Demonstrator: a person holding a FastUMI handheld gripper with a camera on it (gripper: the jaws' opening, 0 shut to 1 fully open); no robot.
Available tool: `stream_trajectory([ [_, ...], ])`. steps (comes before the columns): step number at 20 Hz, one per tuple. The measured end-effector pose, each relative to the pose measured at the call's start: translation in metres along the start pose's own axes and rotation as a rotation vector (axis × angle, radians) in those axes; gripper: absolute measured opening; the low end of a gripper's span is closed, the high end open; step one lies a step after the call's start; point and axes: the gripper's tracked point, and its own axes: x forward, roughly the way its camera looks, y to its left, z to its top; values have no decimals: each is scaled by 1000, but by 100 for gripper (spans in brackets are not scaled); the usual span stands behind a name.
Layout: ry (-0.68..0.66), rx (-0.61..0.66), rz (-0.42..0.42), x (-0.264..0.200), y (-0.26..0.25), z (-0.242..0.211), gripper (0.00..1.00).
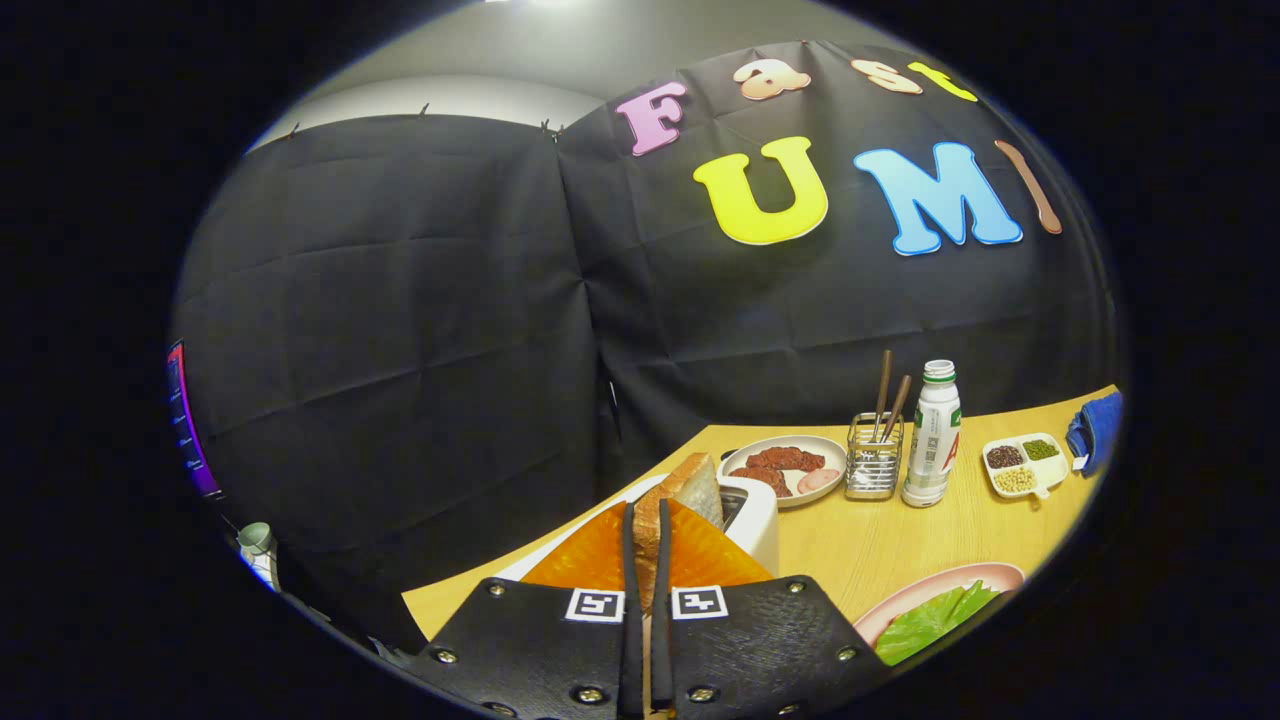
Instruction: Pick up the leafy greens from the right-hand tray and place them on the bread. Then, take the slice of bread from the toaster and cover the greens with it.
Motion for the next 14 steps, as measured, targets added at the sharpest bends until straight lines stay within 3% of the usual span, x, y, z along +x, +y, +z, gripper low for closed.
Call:
stream_trajectory([
  [7, -121, 59, 19, -41, -16, 60, 3],
  [14, -118, -15, -120, -91, -83, 46, 3],
])
